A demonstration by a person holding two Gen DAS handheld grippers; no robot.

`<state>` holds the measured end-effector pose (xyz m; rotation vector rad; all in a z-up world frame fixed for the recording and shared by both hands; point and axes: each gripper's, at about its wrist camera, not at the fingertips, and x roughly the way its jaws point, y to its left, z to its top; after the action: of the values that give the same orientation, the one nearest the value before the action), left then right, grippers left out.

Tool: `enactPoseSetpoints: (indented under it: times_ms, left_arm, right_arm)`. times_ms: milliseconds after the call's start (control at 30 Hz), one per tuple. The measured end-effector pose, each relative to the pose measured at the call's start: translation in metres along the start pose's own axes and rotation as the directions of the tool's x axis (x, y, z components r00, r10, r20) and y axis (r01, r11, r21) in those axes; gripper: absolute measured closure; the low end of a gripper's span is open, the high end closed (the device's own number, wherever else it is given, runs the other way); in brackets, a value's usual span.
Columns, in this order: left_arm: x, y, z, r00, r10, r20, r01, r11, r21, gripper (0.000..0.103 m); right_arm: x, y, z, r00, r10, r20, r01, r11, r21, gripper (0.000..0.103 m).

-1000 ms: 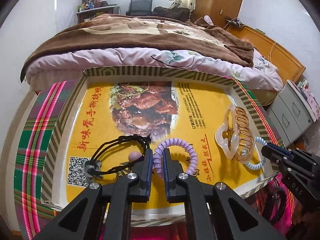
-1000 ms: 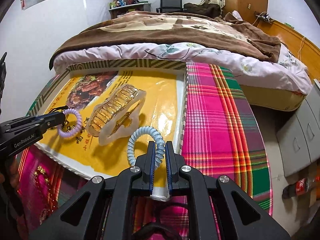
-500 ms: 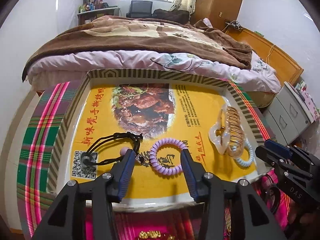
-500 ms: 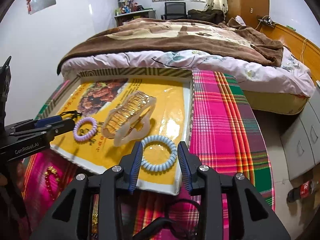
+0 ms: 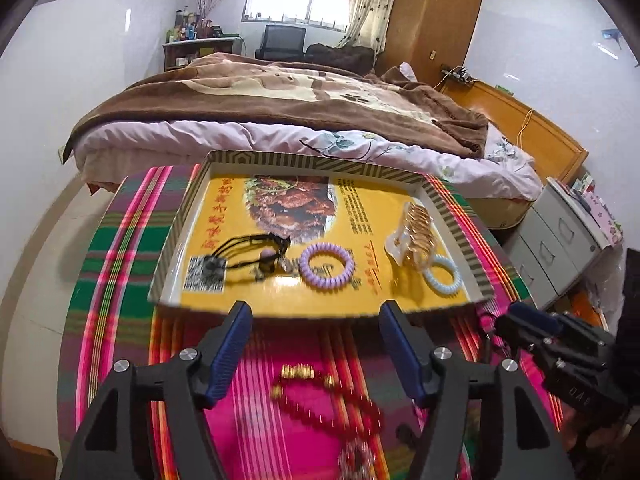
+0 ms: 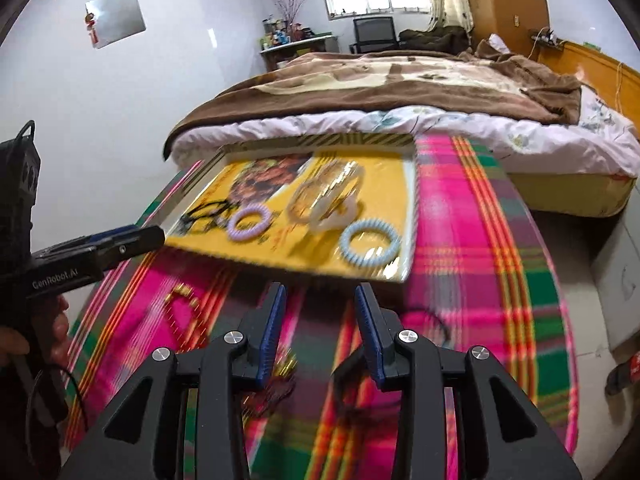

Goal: Organize jewelry
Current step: 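Withdraw both grippers from the box toward the remaining jewelry on the cloth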

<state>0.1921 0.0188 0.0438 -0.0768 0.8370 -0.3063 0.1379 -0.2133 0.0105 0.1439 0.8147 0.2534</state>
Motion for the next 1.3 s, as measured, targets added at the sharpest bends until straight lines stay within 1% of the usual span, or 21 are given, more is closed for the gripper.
enactPoseSetpoints:
  times_ms: [100,200,267,333,400,500,667,1033,1067,1133,1200,1233,1267,1300]
  left_arm:
    - [-0.013,0.005,-0.015,1.000,0.014,0.007,-0.014,1.000,-0.011,0.035]
    - [-0.025,0.011,-0.026,1.000,0.003,0.019,-0.002,0.999,-0.034,0.034]
    - [-0.033,0.015,-0.035,1.000,-0.009,0.028,0.011,0.998,-0.055,0.031]
    - [-0.040,0.019,-0.045,1.000,-0.005,0.030,0.007,0.998,-0.067,0.030]
    - [-0.044,0.022,-0.052,1.000,-0.002,0.028,0.004,0.997,-0.075,0.030]
    - [-0.048,0.029,-0.063,1.000,0.000,0.019,0.001,0.996,-0.092,0.030]
    - [-0.052,0.039,-0.075,1.000,0.003,0.011,-0.002,0.993,-0.117,0.030]
    - [-0.055,0.057,-0.087,1.000,0.014,0.002,-0.013,0.987,-0.158,0.030]
    - [-0.054,0.058,-0.088,1.000,0.015,0.001,-0.015,0.987,-0.161,0.030]
    - [-0.054,0.060,-0.088,1.000,0.013,0.000,-0.013,0.986,-0.163,0.030]
    - [-0.052,0.062,-0.089,1.000,0.015,-0.008,-0.016,0.986,-0.167,0.030]
    - [-0.051,0.061,-0.089,1.000,0.013,-0.011,-0.015,0.986,-0.166,0.030]
    - [-0.050,0.061,-0.089,1.000,0.012,-0.014,-0.014,0.986,-0.166,0.030]
    - [-0.049,0.061,-0.089,1.000,0.013,-0.017,-0.016,0.985,-0.169,0.030]
  right_arm:
    - [-0.001,0.009,-0.017,0.999,0.040,-0.026,-0.040,0.999,-0.002,0.066]
    - [0.002,0.020,-0.035,0.997,0.065,-0.053,-0.066,0.998,-0.013,0.066]
    - [0.004,0.026,-0.043,0.995,0.076,-0.071,-0.078,0.997,-0.018,0.065]
    - [0.006,0.033,-0.050,0.993,0.088,-0.077,-0.090,0.995,-0.030,0.060]
    - [0.006,0.040,-0.054,0.992,0.100,-0.077,-0.103,0.994,-0.038,0.057]
    - [0.009,0.049,-0.058,0.990,0.107,-0.090,-0.112,0.992,-0.055,0.056]
    - [0.019,0.063,-0.063,0.992,0.055,-0.115,-0.066,0.993,-0.097,0.056]
    - [0.028,0.076,-0.062,0.993,-0.066,-0.096,0.051,0.987,-0.150,0.056]
    - [0.028,0.076,-0.062,0.993,-0.069,-0.097,0.054,0.988,-0.147,0.057]
    - [0.027,0.076,-0.062,0.991,-0.093,-0.093,0.079,0.987,-0.143,0.065]
    - [0.027,0.074,-0.061,0.991,-0.102,-0.091,0.089,0.986,-0.139,0.070]
    - [0.026,0.073,-0.061,0.991,-0.098,-0.090,0.085,0.987,-0.137,0.071]
    - [0.025,0.071,-0.061,0.992,-0.087,-0.090,0.075,0.988,-0.132,0.076]
    - [0.024,0.071,-0.062,0.993,-0.080,-0.088,0.068,0.989,-0.132,0.077]
